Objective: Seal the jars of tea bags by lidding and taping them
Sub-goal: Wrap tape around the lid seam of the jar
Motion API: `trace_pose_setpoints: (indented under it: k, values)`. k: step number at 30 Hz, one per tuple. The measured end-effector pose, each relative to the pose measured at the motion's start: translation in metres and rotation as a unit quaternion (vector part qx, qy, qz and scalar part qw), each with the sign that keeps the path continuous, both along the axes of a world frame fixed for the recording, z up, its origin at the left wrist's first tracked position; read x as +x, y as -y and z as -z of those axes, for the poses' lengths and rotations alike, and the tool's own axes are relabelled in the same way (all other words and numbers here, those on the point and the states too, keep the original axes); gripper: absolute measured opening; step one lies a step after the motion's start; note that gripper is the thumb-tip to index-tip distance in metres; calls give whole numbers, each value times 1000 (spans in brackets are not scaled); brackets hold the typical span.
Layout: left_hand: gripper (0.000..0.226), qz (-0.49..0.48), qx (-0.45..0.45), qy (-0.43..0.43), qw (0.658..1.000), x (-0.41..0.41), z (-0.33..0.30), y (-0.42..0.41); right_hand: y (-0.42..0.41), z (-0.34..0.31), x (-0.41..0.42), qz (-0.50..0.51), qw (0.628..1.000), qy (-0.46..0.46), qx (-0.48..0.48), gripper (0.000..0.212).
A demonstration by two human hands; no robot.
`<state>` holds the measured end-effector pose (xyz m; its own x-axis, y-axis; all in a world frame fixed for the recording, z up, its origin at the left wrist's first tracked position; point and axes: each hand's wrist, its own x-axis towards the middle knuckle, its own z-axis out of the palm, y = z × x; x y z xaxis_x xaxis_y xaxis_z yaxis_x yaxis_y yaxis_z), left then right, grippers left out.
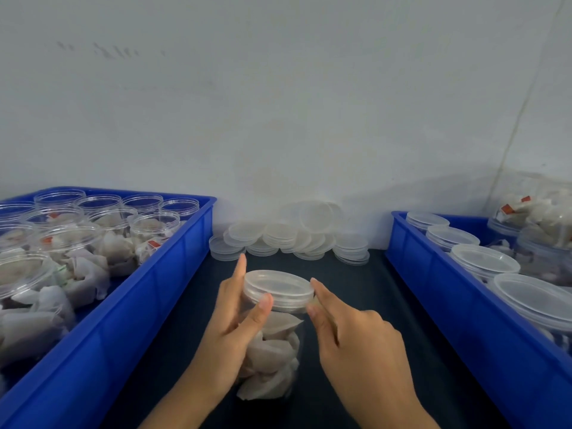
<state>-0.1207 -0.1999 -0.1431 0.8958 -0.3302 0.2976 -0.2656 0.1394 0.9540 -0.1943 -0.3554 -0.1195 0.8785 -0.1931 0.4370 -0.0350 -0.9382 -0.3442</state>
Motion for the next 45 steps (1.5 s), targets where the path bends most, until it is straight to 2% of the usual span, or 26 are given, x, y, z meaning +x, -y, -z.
trace_pose_setpoints:
  k: [3, 6, 10, 18, 27, 30, 33, 36, 40, 42, 45]
  values:
    - [96, -37, 38, 30, 998, -1, 0, 3, -6, 0, -3, -16, 1000, 2, -17, 51]
    - [84, -78, 32, 35, 996, 2, -1, 3, -7, 0, -3, -50, 998, 0, -34, 52]
    - [82, -51, 17, 13, 998, 9, -4, -3, -3, -8, -5, -72, 997, -8, -33, 53]
    - [80, 30, 15, -41, 999, 11, -7, -6, 8, -16, -6, -50, 998, -28, -1, 53]
    - [85, 48, 27, -69, 996, 9, -10, -5, 9, -14, -2, -60, 998, -21, -20, 41]
    - [89, 37, 22, -87, 995, 7, -11, -4, 6, -9, 0, -51, 999, -10, -15, 44]
    - [83, 40, 53, -66, 996, 3, -14, -4, 2, -2, 2, -40, 999, 12, -12, 47]
    - [82, 17, 77, -50, 996, 1, -17, -2, 0, 2, 1, -45, 998, 40, -22, 47]
    - [87, -17, 65, -77, 995, -1, -19, 3, -4, 2, 2, -29, 998, 26, -53, 48]
    - [95, -53, 50, -81, 994, -3, -17, 8, -6, 3, 4, -29, 998, 12, -52, 49]
    - [92, -125, 31, -62, 990, -9, -12, 17, -6, 4, 4, -34, 998, 13, -49, 50]
